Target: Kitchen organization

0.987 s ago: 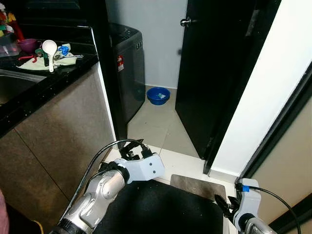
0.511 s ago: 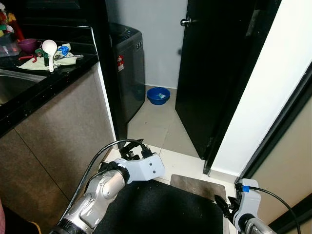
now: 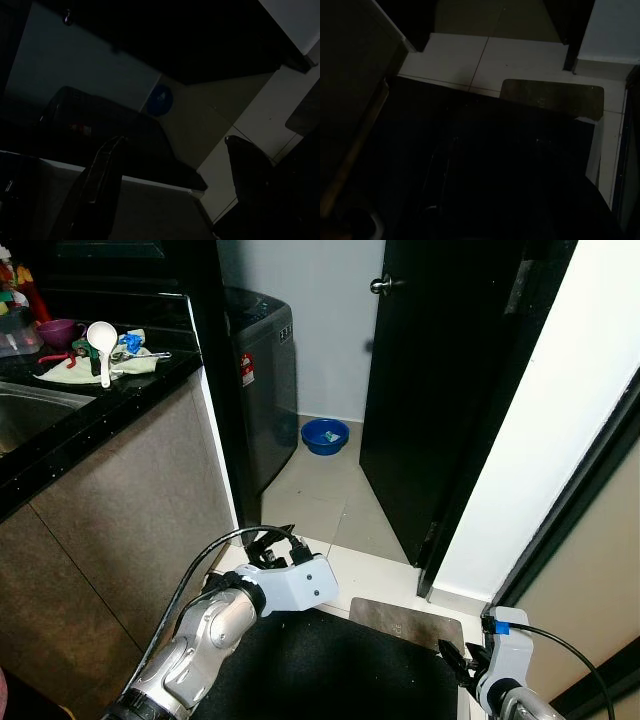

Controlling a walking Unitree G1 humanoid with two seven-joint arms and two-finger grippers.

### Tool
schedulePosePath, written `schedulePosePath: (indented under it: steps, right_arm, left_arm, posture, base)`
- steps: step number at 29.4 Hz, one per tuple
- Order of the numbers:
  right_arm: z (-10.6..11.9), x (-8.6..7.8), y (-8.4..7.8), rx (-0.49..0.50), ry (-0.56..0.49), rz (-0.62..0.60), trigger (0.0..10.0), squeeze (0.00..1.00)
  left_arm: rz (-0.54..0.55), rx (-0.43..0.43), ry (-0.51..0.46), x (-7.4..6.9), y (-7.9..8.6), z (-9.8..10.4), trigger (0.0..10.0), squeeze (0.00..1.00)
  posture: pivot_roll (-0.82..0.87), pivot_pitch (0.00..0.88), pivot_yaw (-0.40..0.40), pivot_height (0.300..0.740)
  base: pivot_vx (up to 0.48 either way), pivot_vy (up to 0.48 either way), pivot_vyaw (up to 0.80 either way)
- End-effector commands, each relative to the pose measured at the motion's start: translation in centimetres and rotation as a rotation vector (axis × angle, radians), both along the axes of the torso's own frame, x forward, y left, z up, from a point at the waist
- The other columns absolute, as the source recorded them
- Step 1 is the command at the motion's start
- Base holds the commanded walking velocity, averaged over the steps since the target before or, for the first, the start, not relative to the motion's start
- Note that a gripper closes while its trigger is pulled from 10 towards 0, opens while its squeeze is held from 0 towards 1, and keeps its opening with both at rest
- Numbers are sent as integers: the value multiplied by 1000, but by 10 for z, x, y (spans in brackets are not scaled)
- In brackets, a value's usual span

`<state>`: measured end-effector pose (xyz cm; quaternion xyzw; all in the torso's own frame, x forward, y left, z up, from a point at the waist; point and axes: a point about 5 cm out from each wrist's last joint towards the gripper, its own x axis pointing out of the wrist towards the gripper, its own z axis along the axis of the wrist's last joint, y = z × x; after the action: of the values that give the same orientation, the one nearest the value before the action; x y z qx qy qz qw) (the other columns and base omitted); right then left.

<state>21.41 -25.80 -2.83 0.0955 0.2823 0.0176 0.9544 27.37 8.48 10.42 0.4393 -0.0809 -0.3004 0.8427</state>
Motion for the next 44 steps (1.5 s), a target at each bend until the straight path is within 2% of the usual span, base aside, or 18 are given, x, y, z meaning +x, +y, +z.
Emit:
schedulePosePath:
  steps: [1,44]
  right_arm:
    - [-2,-1,3,6,6,9,10000,0]
    - [-1,-6,-1,8,-1,15,10000,0]
  left_arm:
    - [5,23,7,-1,5,-5,10000,0]
    - [-2,18,0,-8,2,0,10000,0]
  posture:
    - [-38,0,6,740]
    - [-71,0,7,740]
  base:
    - [0,0,0]
    - [0,0,0]
